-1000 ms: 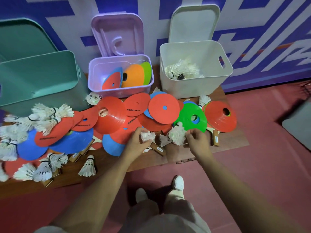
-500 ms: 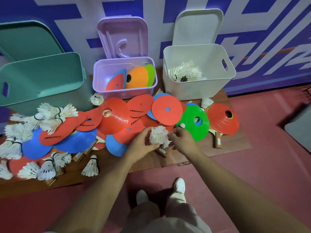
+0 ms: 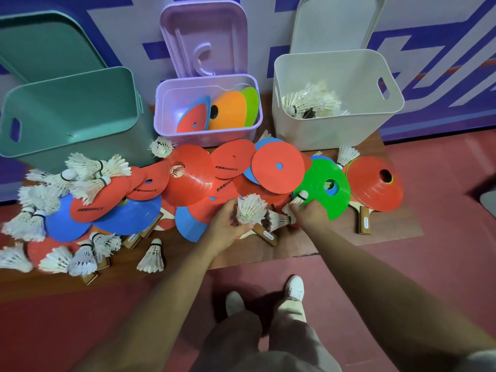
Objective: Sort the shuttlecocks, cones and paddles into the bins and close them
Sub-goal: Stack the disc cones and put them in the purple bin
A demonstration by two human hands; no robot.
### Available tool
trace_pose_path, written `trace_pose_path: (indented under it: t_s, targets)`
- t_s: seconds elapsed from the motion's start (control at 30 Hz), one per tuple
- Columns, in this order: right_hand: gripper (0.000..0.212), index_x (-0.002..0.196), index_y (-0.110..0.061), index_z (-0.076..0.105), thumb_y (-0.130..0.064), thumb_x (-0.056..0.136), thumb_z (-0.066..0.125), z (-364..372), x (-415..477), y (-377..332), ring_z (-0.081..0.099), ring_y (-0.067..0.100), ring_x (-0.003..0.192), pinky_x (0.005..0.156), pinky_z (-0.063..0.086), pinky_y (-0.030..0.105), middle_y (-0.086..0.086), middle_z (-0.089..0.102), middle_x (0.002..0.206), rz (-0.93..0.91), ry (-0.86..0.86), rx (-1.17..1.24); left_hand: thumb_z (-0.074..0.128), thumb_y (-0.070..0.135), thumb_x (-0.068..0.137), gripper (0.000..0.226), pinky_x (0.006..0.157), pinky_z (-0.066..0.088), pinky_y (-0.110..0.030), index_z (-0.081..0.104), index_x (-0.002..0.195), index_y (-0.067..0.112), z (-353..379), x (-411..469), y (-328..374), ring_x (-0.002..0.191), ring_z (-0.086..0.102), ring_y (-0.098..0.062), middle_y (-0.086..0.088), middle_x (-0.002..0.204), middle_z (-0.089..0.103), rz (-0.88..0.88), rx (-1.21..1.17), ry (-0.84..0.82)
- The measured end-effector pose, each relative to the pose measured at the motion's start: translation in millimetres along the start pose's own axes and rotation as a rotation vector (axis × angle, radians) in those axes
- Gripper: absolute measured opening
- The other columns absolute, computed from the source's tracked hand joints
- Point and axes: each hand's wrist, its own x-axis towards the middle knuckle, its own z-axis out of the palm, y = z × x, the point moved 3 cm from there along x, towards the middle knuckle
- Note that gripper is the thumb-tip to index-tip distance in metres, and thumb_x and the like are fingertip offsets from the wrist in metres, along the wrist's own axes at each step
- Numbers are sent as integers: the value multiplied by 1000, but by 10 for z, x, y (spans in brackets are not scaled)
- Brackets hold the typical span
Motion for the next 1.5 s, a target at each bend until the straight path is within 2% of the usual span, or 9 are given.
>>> trace_pose_path:
  t_s: [0.1,0.27,0.53,0.67,0.83,1.0,1.13,1.4,1.5]
  targets:
    - [41,96,1,65,-40,89,64,68,71,34,64,38,94,66,38,33,20,66,93,4,-11,19,76,4,80,63,97,47,-20,49,127,34,-6,10,-6,114,60,1,13,125,62,-3,13,6]
    - [34,64,-11,52,-34,84,68,-56,-12,40,59,30,69,61,41,36,10,58,67,-55,25,99,78,9,79,61,100,48,-27,50,129,31,-17,-6,-12,114,60,0,14,125,63,-22,42,17]
    - [24,83,-12,51,-27,78,70,-429,-372,-144,46,16,65,61,44,37,-1,50,72,-279,-21,336,78,10,78,58,100,50,-37,53,128,26,-16,-26,115,110,63,-3,10,120,66,-2,126,-17]
    - [21,94,-14,60,-21,78,72,-521,-593,-412,51,10,57,54,42,25,-1,60,73,-548,-194,152,76,4,80,59,85,49,-10,50,131,19,-27,-29,212,93,59,17,13,112,64,23,156,-22]
    - [59,130,-21,55,-35,76,78,-348,-703,-572,56,23,97,87,47,35,6,50,114,-766,-256,-399,76,-2,77,61,77,41,-1,51,130,15,-10,-66,265,86,54,26,20,107,57,78,206,-76]
    - [89,150,-26,29,-47,78,77,-130,-885,-631,52,17,114,96,44,32,-2,43,135,-819,-317,-245,76,-2,77,56,83,48,-13,54,126,15,-75,-148,168,102,65,0,4,112,68,41,96,-87]
    - [56,137,-18,46,-46,91,61,-122,-685,-454,54,16,114,94,42,27,2,52,127,-660,-40,67,76,0,78,62,100,47,-26,52,132,17,-246,-158,39,116,61,-8,2,125,65,35,24,-3]
    - [49,141,-32,44,-25,93,49,411,-336,-10,44,35,118,98,39,42,14,40,131,-821,-71,-959,77,7,80,61,102,45,-27,52,133,24,-422,-157,-132,120,58,-6,9,127,64,12,-24,44]
    - [35,125,-22,60,-24,91,55,543,-238,0,57,34,96,79,49,42,14,55,111,-905,45,-1042,78,10,79,59,98,44,-23,54,128,32,-433,-151,-198,117,59,-1,13,125,64,-1,-26,64]
